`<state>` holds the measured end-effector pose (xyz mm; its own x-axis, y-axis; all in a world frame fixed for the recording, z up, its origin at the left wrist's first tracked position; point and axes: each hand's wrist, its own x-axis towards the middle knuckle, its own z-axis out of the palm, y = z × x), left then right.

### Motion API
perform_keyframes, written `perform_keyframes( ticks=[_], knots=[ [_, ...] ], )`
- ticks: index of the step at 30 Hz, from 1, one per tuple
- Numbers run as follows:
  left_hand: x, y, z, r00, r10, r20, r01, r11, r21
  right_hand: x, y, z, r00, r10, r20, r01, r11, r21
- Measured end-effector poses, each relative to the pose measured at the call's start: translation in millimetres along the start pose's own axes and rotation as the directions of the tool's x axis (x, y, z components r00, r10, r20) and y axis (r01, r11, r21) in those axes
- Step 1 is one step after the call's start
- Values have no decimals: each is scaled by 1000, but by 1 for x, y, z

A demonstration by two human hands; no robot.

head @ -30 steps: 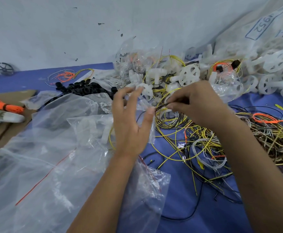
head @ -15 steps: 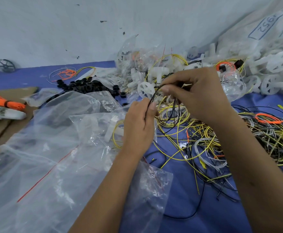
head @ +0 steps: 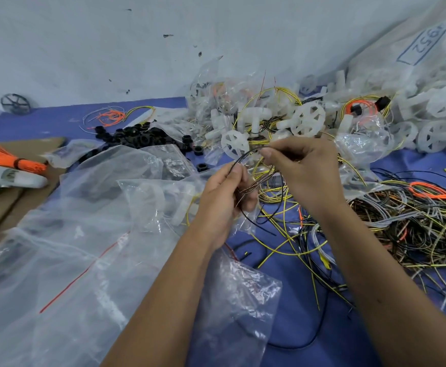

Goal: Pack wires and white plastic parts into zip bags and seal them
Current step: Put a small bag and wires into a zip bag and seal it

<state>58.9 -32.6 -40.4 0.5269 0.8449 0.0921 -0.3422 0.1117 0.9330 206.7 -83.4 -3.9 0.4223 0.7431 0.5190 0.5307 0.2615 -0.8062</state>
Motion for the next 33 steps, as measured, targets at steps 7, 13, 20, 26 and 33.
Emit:
perform_keyframes(
  ticks=[7,13,20,26,33],
  knots=[
    [1,-6,-3,995,39,-88,-27,990,139,-12,14,-2,969,193,158,-222,954,200],
    [3,-15,-4,973,225,46,-204,755,623,-12,18,-6,968,251,-3,-232,896,379],
    [-5,-8,-5,865,503,5,-357,607,710,-11,24,-20,996,83,-31,-78,984,159],
    [-5,0,-8,764,614,198,-510,387,768,-13,22,-22,961,-51,271,54,999,-5],
    [2,-13,-10,876,445,185,-420,517,746,-13,17,-21,982,-3,191,-30,985,172]
  ],
)
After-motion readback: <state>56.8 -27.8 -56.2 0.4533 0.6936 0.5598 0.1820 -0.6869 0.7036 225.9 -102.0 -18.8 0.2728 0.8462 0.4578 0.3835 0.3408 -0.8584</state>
